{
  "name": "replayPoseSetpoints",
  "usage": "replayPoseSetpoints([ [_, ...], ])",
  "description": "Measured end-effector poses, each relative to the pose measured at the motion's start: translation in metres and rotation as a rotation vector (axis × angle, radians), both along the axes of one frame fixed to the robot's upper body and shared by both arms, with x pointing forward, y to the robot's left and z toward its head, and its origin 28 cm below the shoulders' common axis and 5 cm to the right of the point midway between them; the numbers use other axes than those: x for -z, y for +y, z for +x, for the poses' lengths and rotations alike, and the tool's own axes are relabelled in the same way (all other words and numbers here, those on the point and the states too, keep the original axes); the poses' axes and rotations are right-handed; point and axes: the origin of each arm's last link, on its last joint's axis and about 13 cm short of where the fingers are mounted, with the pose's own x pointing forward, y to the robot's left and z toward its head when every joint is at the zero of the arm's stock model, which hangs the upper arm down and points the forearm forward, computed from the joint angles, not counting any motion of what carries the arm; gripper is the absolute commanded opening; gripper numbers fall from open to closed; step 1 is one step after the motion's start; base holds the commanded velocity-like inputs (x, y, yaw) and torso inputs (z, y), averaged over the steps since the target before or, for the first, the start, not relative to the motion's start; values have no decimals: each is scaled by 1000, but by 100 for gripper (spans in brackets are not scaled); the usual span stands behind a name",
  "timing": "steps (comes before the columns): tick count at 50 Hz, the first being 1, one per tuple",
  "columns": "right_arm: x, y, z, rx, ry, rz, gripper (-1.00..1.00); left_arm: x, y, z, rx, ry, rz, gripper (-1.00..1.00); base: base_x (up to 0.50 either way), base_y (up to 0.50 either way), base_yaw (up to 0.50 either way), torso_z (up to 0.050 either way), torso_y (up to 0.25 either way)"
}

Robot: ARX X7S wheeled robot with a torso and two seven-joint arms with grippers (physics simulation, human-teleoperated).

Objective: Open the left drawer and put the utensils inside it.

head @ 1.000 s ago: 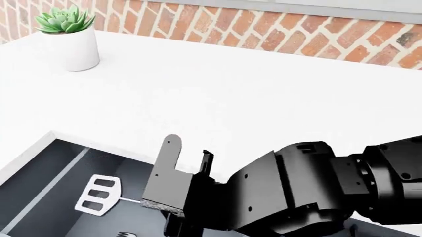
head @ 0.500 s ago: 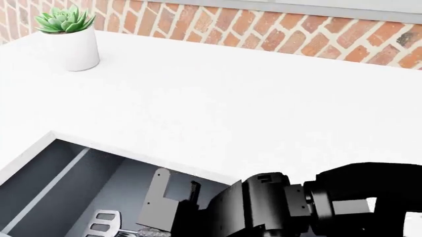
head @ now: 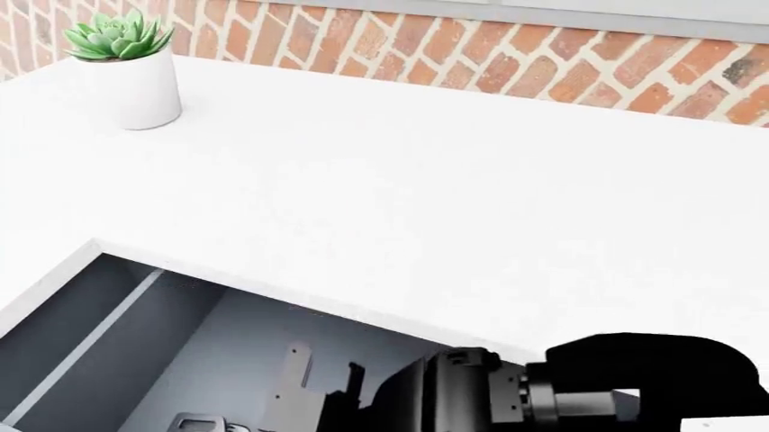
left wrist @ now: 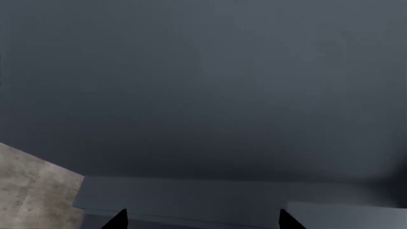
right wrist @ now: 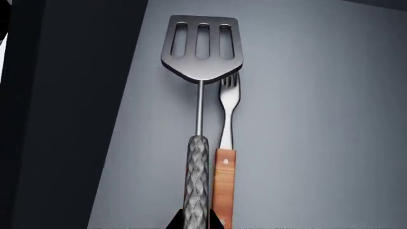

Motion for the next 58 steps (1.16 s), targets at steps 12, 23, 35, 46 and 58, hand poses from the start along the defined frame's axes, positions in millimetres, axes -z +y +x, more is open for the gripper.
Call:
replayPoseSetpoints([
  [12,-17,-1,0,0,-28,59,100,0,0,0,0,0,0,100,0,0,0,0,0],
  [23,-72,-6,-12,-4,-153,225,100,0,1,0,1,-2,1,100,0,0,0,0,0],
  [35,-147,-22,-32,48,-384,473,100,0,0,0,-1,-2,2,100,0,0,0,0,0],
  [46,-213,-47,-47,275,-761,790,100,0,0,0,-3,-1,2,100,0,0,0,0,0],
  [58,-244,-63,-68,373,-968,977,100,0,0,0,-3,0,0,100,0,0,0,0,0],
])
